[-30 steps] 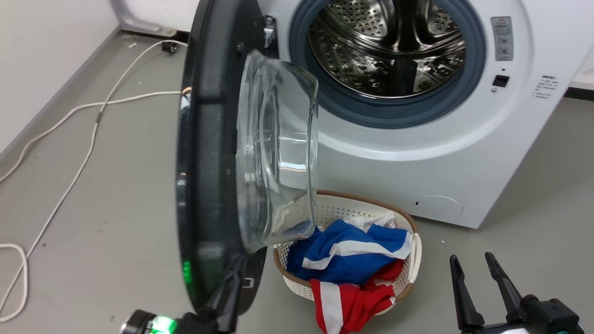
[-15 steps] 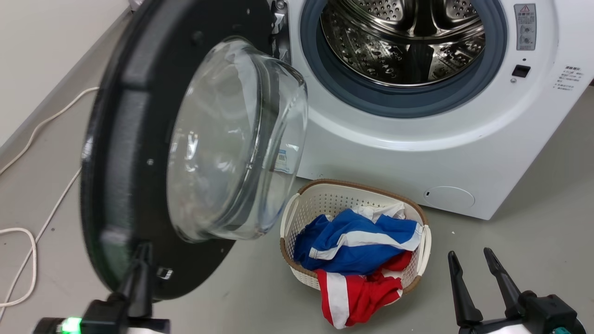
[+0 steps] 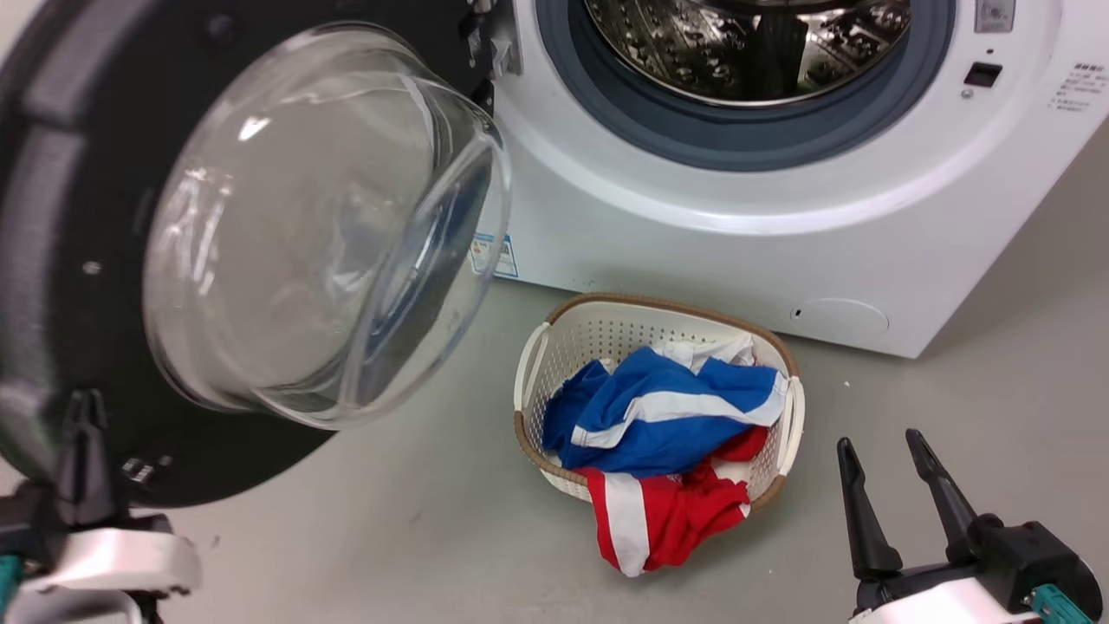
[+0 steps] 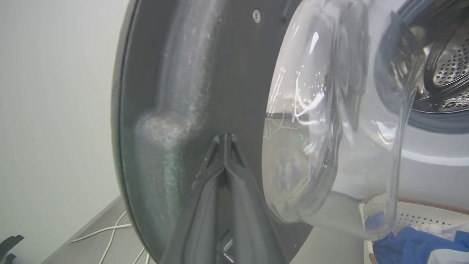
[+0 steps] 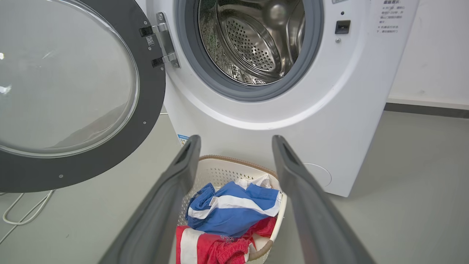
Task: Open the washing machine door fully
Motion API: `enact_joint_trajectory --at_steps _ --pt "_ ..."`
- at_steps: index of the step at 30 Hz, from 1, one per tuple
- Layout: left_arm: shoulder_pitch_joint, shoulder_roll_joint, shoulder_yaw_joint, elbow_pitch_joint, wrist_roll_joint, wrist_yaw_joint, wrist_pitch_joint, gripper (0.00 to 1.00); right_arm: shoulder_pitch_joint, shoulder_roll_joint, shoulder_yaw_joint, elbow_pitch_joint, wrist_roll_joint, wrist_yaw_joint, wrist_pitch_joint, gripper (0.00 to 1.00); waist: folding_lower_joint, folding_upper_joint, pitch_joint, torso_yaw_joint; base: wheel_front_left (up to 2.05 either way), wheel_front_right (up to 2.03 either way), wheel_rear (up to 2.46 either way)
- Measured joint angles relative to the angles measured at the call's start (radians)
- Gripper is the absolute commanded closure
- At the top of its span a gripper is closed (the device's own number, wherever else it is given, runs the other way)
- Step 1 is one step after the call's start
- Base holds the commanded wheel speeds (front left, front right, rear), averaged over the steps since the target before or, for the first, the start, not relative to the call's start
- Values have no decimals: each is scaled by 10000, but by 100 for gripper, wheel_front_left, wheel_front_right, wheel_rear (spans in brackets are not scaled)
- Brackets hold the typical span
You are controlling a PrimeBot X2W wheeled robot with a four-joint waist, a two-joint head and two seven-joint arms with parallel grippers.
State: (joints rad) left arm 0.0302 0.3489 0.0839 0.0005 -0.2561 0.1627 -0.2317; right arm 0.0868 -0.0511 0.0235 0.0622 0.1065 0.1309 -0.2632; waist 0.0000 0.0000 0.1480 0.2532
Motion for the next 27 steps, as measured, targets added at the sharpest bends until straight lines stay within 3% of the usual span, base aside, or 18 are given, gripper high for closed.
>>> enact_joint_trajectory --at_steps 19,27 --pt "-2274 1162 1446 2566 -1024 -150 -176 100 -853 -203 -19 -52 -267 0 -2 0 1 0 1468 -416 0 0 0" --pt "-3076 1881 2021 3935 -1549 -562 -196 100 -1031 -236 -56 -44 -284 0 -2 0 2 0 1858 -591 0 0 0"
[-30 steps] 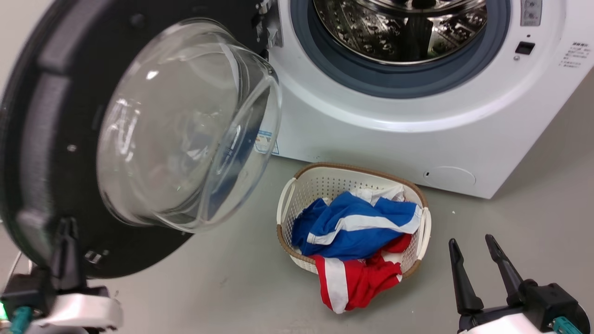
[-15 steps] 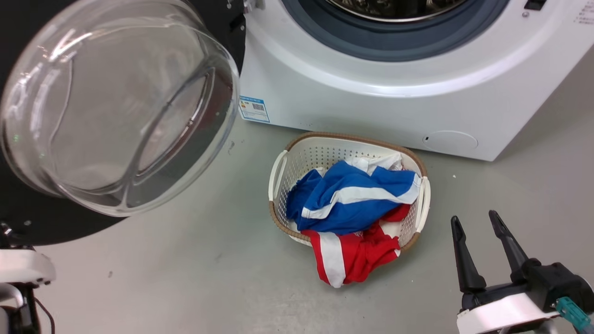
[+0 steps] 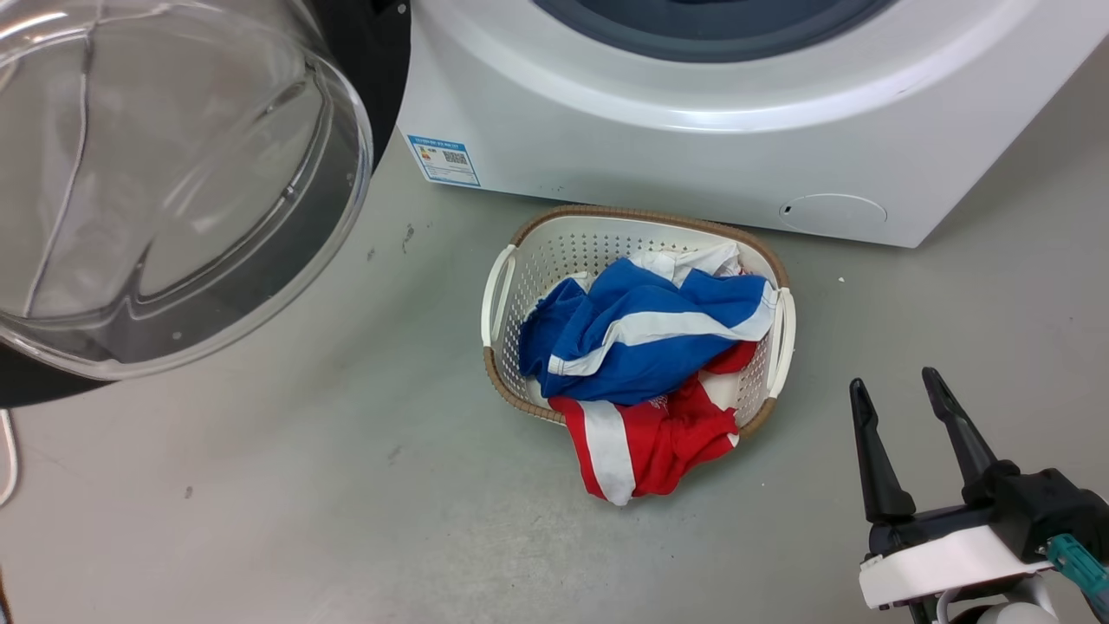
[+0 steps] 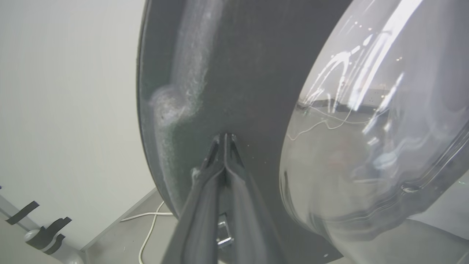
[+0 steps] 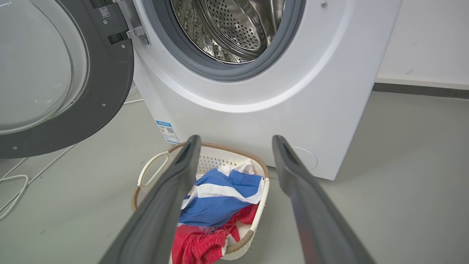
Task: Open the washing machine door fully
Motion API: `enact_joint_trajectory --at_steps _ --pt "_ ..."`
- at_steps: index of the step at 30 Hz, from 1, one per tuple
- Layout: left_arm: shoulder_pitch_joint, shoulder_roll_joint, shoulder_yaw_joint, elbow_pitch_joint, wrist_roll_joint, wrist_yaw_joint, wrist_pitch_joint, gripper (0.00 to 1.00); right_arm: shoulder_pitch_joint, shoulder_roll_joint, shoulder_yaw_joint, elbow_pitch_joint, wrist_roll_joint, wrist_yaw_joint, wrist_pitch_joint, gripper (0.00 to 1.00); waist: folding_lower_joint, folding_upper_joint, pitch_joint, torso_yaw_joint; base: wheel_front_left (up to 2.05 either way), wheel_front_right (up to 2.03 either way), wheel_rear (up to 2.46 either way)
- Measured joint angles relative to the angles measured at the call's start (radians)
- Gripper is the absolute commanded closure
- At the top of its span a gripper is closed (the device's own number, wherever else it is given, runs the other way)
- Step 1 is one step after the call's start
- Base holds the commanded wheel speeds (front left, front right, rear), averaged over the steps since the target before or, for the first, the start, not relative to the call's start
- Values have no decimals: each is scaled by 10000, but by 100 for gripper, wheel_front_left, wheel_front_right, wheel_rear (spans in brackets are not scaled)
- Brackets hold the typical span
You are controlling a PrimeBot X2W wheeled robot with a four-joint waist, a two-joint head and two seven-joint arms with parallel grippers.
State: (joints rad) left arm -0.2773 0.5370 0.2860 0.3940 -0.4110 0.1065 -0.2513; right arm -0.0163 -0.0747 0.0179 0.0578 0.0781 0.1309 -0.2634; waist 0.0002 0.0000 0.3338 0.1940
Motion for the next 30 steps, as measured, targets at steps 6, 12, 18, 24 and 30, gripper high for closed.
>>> enact_joint_trajectory --at_steps 6,12,18,24,30 --pt "-892 564 305 1620 -247 -541 -77 100 -101 -29 -46 15 -31 0 0 0 0 0 231 -89 0 0 0" --pt "-1516 702 481 2533 -105 -723 -90 100 -168 -29 -40 98 -33 0 0 0 -1 0 249 -168 0 0 0" --pt "-1408 405 947 2692 560 -986 -117 100 -164 71 -125 213 -31 0 0 0 0 0 -160 -298 0 0 0" --pt "-759 -65 1457 1645 1250 -1198 -117 100 171 163 -322 178 4 0 0 0 -1 0 -852 -318 0 0 0" --pt "-191 -637 1450 -163 2136 -1488 -117 100 478 217 -479 -40 4 0 0 0 -1 0 -1579 -284 0 0 0"
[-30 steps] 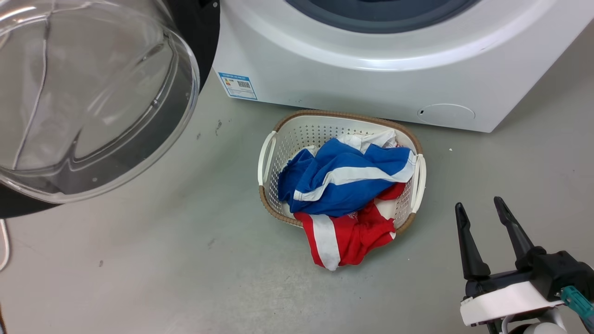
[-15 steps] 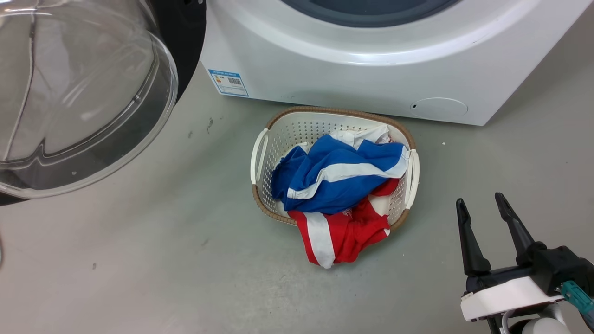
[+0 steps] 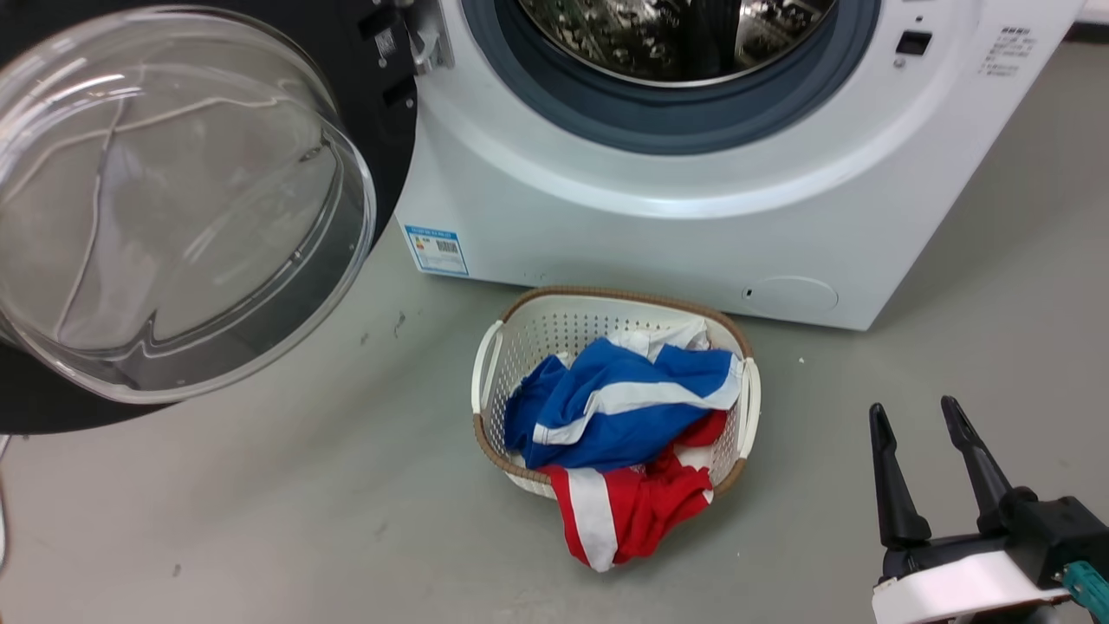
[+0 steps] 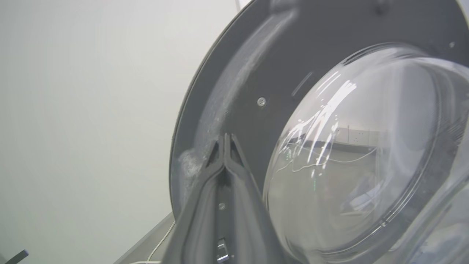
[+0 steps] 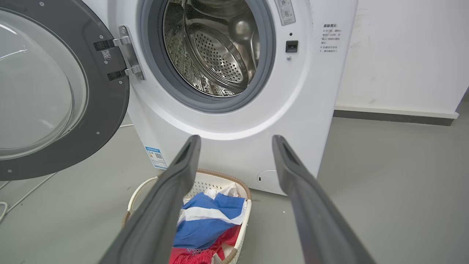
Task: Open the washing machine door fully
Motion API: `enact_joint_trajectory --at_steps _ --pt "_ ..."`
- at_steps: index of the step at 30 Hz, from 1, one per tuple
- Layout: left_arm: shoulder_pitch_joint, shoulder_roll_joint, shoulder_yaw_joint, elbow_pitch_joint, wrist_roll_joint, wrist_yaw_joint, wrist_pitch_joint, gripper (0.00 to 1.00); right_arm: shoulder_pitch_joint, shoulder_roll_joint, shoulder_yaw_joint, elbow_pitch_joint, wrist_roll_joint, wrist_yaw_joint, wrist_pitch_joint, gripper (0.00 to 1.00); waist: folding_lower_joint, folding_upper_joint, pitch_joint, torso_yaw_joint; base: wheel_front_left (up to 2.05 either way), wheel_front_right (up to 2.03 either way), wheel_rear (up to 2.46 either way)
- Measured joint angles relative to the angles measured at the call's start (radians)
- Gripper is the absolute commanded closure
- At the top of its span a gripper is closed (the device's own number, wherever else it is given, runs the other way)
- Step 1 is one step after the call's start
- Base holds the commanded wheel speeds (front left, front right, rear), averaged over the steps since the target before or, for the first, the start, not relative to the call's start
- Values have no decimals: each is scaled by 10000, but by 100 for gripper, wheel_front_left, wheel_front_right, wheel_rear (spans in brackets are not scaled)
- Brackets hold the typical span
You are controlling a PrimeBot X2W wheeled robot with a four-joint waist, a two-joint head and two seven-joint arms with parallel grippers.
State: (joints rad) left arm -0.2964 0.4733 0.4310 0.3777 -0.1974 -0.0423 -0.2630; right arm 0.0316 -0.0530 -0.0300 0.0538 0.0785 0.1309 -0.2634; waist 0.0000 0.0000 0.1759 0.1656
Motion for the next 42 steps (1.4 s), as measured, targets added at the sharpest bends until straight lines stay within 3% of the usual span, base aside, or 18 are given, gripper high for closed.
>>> enact_joint_trajectory --at_steps 8,15,24,37,38,39,42 --pt "412 -844 -782 -1977 573 -451 0 100 334 12 52 -128 270 0 0 0 0 0 -660 16 0 0 0" --pt "1038 -1916 -2044 -2713 690 -637 0 100 531 15 86 -265 451 0 0 0 0 0 -1061 -207 0 0 0" --pt "1972 -3229 -3390 -3078 1185 -320 0 100 777 15 -19 -817 424 0 0 0 -1 0 -1403 -658 0 0 0" --pt "3184 -3960 -4019 -3103 1227 75 0 100 1190 17 -81 -1028 514 0 0 0 -1 0 -1662 -1175 0 0 0" --pt "3212 -3962 -4010 -3083 1221 102 0 84 1233 17 -94 -1022 541 0 0 0 -1 0 -1676 -1200 0 0 0" --pt "3238 -3967 -4021 -3039 1225 125 0 0 1259 17 -100 -1011 545 0 0 0 -1 0 -1689 -1217 0 0 0" --pt "3347 -4034 -4042 -3016 1237 171 0 0 1315 17 -109 -972 606 0 0 0 -1 0 -1719 -1273 0 0 0"
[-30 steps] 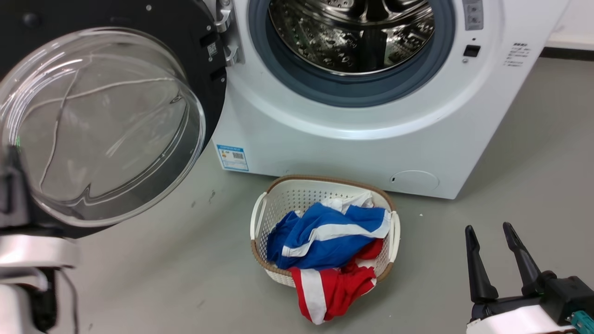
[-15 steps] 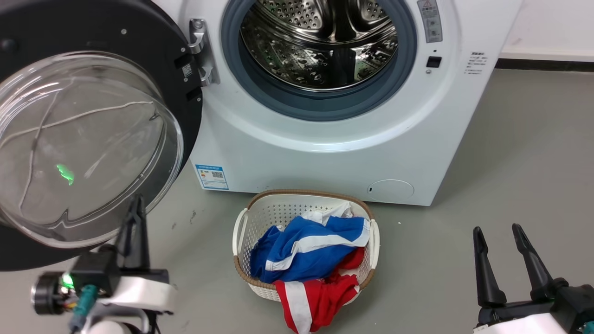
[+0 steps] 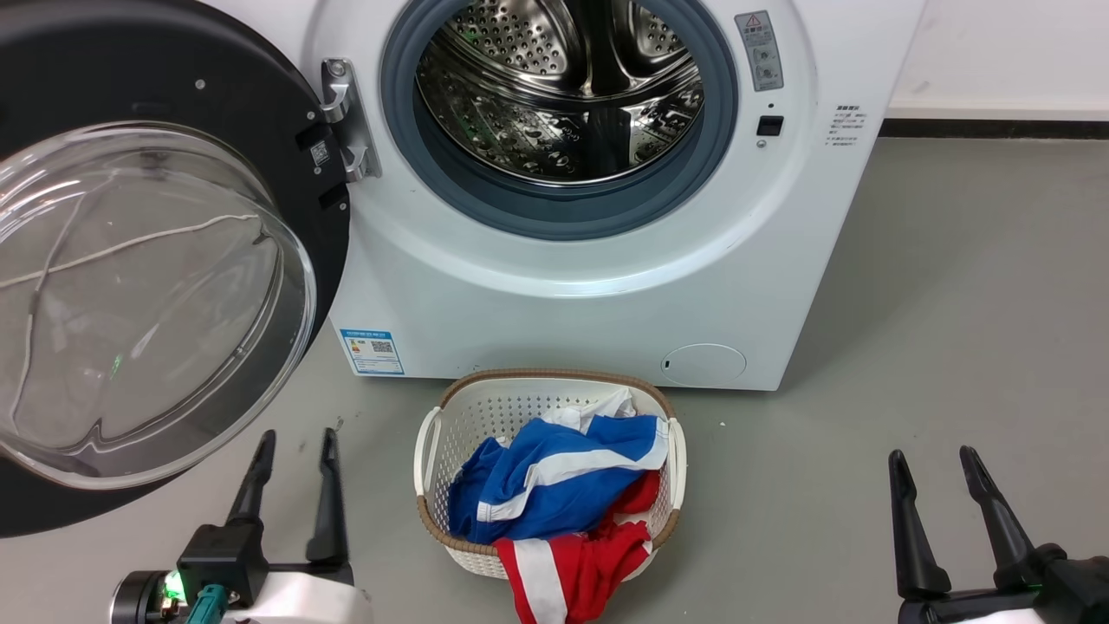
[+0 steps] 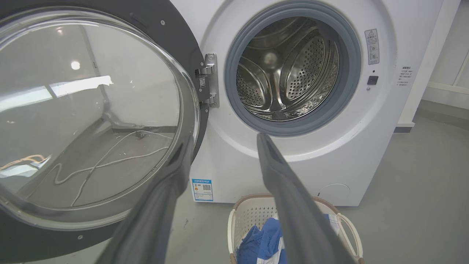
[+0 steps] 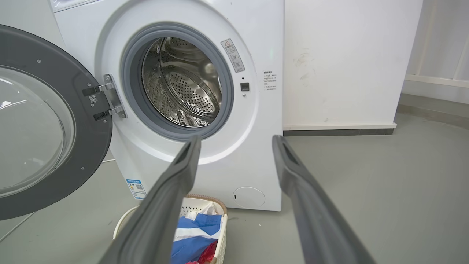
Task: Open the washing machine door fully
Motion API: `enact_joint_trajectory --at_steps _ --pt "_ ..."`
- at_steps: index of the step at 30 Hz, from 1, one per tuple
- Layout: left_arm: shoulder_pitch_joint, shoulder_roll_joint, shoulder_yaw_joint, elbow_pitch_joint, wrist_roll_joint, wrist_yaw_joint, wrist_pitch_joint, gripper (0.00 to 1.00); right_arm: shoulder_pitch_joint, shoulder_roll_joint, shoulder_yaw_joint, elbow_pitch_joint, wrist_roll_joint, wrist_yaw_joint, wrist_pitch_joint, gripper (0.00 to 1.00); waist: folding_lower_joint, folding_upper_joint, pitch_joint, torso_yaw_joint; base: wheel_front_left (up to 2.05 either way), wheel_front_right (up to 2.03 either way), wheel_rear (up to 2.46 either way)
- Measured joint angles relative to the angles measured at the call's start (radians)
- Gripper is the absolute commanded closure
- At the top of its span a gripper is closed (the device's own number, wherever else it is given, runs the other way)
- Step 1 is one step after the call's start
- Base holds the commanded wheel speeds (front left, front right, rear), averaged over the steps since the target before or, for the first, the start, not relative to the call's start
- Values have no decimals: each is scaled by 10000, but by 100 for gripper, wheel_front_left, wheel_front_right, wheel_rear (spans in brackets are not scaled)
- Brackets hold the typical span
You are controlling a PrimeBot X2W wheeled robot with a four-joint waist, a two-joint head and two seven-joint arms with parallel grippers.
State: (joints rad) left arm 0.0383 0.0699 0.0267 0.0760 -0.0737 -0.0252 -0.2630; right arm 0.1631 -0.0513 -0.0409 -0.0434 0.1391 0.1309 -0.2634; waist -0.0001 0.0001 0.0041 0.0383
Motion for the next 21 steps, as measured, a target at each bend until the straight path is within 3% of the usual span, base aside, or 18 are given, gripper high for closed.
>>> enact_joint_trajectory --at_steps 21 --pt "450 -140 6 148 92 -10 0 0 257 0 -136 268 117 0 0 0 0 0 -188 -187 0 0 0"
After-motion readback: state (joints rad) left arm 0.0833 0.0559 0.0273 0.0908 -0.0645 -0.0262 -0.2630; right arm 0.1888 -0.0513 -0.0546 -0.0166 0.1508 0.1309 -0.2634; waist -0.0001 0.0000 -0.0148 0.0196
